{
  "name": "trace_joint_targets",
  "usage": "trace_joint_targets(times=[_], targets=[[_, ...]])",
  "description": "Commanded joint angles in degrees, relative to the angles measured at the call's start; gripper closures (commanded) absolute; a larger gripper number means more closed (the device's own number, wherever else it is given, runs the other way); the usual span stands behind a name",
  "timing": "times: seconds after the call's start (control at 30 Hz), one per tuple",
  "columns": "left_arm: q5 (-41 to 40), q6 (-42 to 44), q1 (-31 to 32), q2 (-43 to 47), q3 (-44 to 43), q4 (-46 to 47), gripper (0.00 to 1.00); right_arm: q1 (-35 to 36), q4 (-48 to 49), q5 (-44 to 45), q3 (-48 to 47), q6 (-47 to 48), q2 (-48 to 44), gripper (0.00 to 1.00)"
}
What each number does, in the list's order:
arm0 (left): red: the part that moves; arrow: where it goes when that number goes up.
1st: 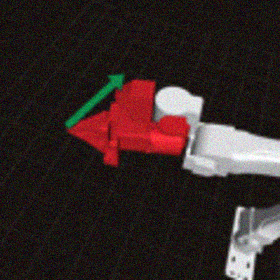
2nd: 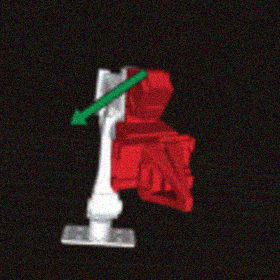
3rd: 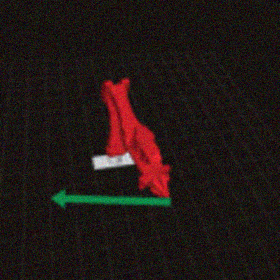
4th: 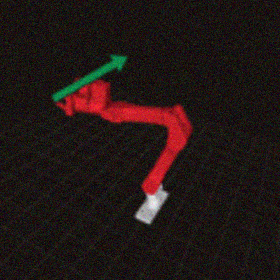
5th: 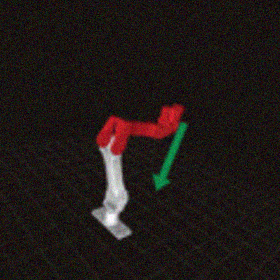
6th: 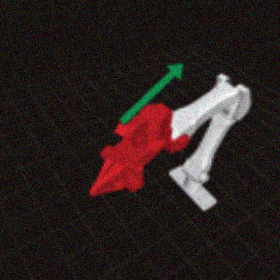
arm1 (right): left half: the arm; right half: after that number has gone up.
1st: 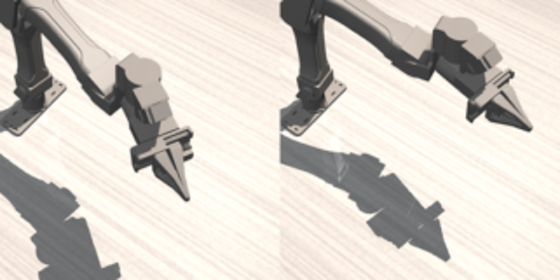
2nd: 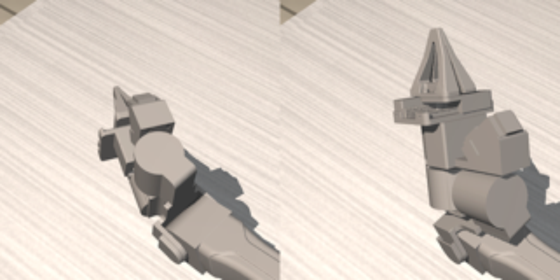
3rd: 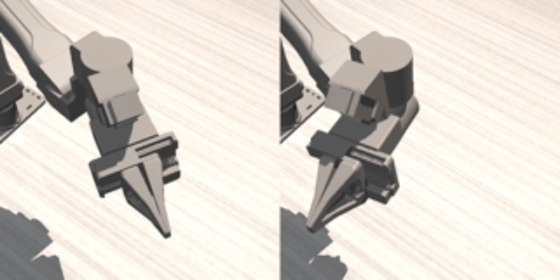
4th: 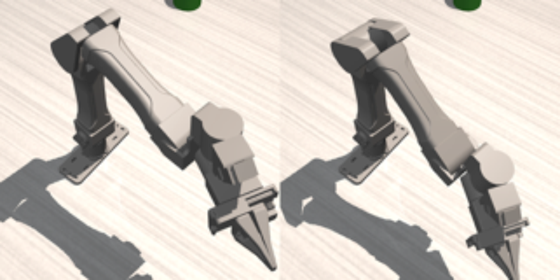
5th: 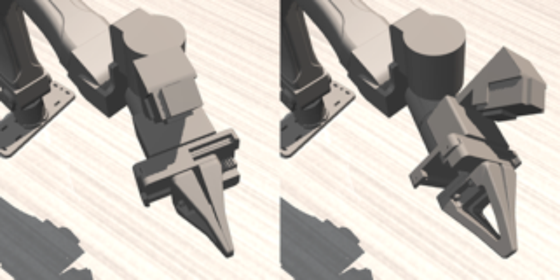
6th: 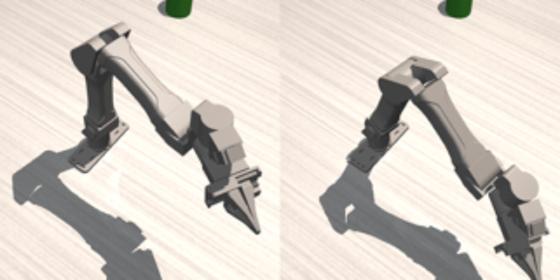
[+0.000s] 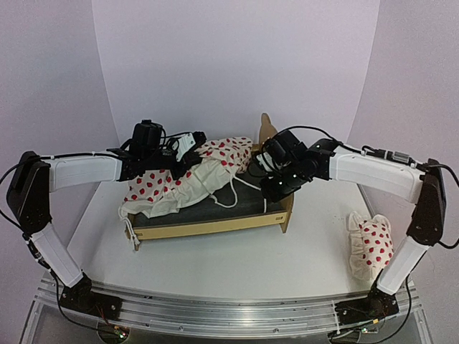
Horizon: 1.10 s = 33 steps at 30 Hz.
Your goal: Set up the pet bed
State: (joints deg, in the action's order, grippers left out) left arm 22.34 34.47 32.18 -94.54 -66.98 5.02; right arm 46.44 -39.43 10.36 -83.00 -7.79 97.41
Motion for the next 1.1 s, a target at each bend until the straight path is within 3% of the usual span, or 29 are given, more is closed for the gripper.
trace_joint_targets(times=[0.0,0.47,0.73,0.93,1.07], targets=[[0.5,-0.1,-0.3,2.6,0.4,0.9,1.0,0.2,-2.2,0.8,-2.7,-0.5,2.3,1.0],[1.6,-0.5,0.4,2.0,1.1,0.3,1.0,0.2,-3.1,-2.6,-3.3,-3.1,10.5,0.99],[1.9,-1.5,0.8,1.0,0.9,1.1,1.0,0.2,-6.4,-1.0,-5.9,-3.7,6.8,0.68],[1.9,-1.6,0.9,0.0,0.6,2.5,1.0,2.7,-3.6,-3.6,-6.8,-2.2,3.0,0.64],[0.4,-2.0,1.0,-1.2,-0.3,4.1,1.0,6.0,7.6,-12.0,-3.4,2.4,2.7,0.64]])
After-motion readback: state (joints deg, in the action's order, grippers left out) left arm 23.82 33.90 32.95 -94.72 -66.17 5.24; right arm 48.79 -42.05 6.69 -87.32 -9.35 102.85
